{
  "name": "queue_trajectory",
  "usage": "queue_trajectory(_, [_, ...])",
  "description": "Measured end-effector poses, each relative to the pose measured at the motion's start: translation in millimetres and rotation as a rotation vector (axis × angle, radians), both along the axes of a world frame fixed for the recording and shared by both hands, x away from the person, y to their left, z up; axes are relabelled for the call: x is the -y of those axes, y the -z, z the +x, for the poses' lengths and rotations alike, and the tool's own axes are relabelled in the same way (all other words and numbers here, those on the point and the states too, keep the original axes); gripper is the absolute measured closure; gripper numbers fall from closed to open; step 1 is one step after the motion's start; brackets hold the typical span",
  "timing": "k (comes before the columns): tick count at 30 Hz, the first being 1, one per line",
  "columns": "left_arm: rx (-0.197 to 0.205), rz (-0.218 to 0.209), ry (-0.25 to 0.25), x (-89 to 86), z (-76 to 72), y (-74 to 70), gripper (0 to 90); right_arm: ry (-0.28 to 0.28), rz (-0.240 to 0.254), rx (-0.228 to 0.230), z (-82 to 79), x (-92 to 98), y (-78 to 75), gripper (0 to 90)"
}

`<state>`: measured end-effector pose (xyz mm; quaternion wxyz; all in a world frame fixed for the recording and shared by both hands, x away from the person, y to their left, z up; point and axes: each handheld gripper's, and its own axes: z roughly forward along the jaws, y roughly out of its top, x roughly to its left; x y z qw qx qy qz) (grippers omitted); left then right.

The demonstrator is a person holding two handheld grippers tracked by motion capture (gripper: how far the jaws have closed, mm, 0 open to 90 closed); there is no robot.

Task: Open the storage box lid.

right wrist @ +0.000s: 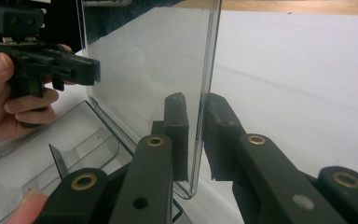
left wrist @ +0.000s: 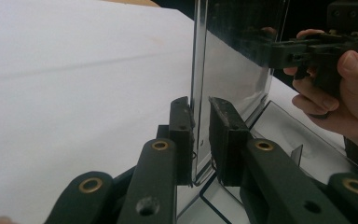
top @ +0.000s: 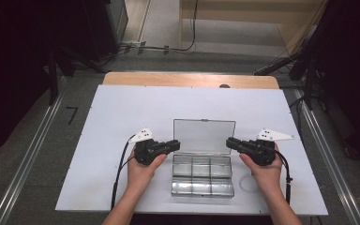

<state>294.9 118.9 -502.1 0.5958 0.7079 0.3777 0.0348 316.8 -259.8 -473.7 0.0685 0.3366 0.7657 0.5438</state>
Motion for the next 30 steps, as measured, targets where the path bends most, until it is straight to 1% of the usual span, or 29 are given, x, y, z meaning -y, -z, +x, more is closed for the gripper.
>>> queue_trajectory(1, [-0.003,-0.007,0.002,1.2,0.1,0.4,79.7,0.003,0.002,-0.006,0.3,1.2,0.0,77.9])
queue_trajectory(4, [-0.007,-0.009,0.005,2.2,1.1,0.9,80.0,0.005,0.007,-0.009,1.8,3.8,0.6,77.9])
queue_trajectory(6, [-0.013,-0.009,0.002,2.3,2.0,1.0,80.1,0.006,0.011,-0.021,2.7,4.3,1.4,77.9])
queue_trajectory(9, [-0.032,-0.017,0.0,2.5,3.7,1.4,80.2,0.005,0.022,-0.042,4.9,5.0,3.4,77.8])
queue_trajectory(10, [-0.032,-0.017,0.0,2.5,3.7,1.4,80.2,0.006,0.025,-0.048,5.3,5.5,3.9,77.7])
queue_trajectory(11, [-0.043,-0.025,-0.004,2.4,4.9,2.2,80.1,0.007,0.025,-0.053,5.4,5.7,4.1,77.6])
queue_trajectory(16, [-0.061,-0.029,-0.002,2.0,6.4,2.7,80.0,0.014,0.024,-0.052,6.2,4.9,5.5,76.7])
queue_trajectory(19, [-0.068,-0.03,-0.006,2.5,6.7,3.1,79.3,0.015,0.036,-0.063,7.7,5.2,6.7,76.7])
queue_trajectory(21, [-0.074,-0.026,-0.013,3.3,6.8,3.0,78.5,0.018,0.039,-0.07,8.3,5.3,7.4,76.3])
queue_trajectory(24, [-0.082,-0.004,-0.023,4.9,7.0,2.5,77.2,0.032,0.032,-0.072,8.8,4.1,8.3,74.6])
queue_trajectory(25, [-0.082,-0.004,-0.023,4.9,7.0,2.5,76.7,0.032,0.032,-0.072,8.8,4.1,8.3,74.6])
queue_trajectory(26, [-0.09,-0.007,-0.026,5.2,7.7,3.2,76.3,0.046,0.022,-0.077,9.0,2.6,8.9,73.6])
queue_trajectory(30, [-0.1,0.0,-0.028,5.8,8.7,3.3,75.1,0.05,0.017,-0.088,10.1,3.0,9.7,73.5])
